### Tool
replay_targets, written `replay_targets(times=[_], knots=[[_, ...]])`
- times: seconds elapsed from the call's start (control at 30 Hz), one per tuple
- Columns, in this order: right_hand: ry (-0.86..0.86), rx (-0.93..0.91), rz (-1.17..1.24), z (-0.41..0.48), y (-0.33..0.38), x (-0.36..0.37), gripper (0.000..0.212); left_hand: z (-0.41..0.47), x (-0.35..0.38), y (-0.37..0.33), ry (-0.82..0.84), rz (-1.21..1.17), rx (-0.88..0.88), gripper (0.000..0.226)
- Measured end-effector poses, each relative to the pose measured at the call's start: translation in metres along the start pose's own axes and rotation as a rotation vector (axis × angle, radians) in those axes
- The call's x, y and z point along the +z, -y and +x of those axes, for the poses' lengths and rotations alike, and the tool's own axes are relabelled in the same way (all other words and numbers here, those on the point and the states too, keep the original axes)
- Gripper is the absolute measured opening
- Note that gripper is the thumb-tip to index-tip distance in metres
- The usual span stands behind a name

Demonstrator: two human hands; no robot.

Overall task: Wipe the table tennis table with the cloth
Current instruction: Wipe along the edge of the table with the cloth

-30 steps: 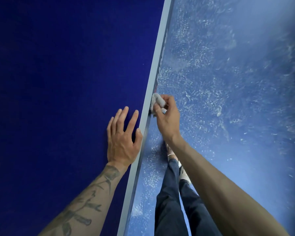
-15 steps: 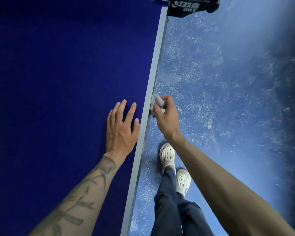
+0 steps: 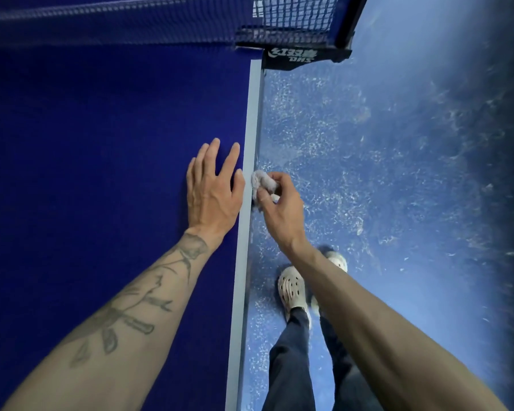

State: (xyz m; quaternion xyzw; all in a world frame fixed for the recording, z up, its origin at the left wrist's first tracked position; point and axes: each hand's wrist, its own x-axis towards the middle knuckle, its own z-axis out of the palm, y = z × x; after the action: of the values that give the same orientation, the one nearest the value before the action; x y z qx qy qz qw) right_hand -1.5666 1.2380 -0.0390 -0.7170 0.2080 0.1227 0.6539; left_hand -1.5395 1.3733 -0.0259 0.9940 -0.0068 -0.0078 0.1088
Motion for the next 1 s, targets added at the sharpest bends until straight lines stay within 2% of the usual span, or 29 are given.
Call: replay_targets(times=[0.1, 0.27, 0.53, 0.63, 0.8, 1.0], knots=[[0.009, -0.002, 0.011, -0.003, -0.004, -0.001, 0.011, 0.033, 0.002, -0.003, -0.019, 0.004, -0.011, 0.051], [0.131, 0.109, 0.029, -0.040, -0.025, -0.014, 0.012, 0.081, 0.009, -0.014, -0.072, 0.013, -0.054, 0.050], [0.030, -0.015, 0.098, 0.107, 0.030, -0.001, 0.013, 0.090, 0.020, -0.012, -0.145, 0.017, -0.090, 0.049], [0.034, 0.006, 0.107, 0.098, 0.027, -0.001, 0.014, 0.091, 0.020, -0.012, -0.149, 0.006, -0.084, 0.049], [0.136, 0.040, 0.047, 0.044, 0.004, -0.015, 0.015, 0.092, 0.022, -0.012, -0.162, 0.005, -0.083, 0.049], [0.049, -0.002, 0.090, 0.156, 0.053, -0.005, 0.013, 0.090, 0.024, -0.009, -0.158, 0.014, -0.080, 0.049]])
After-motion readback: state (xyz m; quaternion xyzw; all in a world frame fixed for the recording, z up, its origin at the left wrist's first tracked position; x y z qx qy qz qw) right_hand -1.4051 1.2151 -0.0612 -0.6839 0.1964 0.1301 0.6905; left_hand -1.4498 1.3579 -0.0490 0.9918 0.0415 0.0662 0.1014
